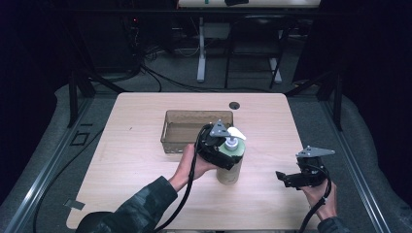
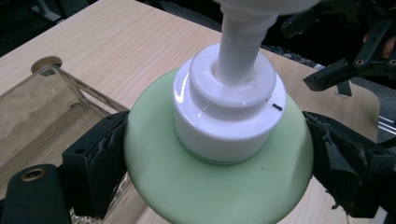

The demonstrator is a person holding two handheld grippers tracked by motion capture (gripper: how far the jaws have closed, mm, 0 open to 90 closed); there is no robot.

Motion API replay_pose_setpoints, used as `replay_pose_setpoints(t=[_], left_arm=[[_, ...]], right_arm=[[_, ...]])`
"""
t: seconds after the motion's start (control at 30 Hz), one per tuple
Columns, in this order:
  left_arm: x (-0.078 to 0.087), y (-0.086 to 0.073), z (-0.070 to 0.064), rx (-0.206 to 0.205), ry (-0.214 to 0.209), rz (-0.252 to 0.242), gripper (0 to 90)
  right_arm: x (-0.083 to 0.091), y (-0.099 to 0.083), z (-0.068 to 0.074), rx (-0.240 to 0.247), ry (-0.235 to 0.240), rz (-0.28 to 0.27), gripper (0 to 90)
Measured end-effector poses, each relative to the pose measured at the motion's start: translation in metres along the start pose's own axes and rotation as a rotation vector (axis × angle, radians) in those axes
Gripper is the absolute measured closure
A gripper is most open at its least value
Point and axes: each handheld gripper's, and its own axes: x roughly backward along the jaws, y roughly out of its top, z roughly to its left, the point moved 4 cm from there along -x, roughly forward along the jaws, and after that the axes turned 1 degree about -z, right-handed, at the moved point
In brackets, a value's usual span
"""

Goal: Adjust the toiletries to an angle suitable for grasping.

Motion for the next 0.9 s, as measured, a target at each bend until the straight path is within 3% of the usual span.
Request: replay_pose_setpoints(t=[0.33,0.9], left_arm=[[0.021,-0.014,0.015,0.027,0.039,0.011,12.3],[0.064,-0.046,0.043,0.126,0.174,-0.004,12.3]], right_arm=[[-0.005,0.001,0.004,0.019,0.014,0.015,1.4],[-0.010,0.001,0.004,0.017,0.022,0.024,1.6]])
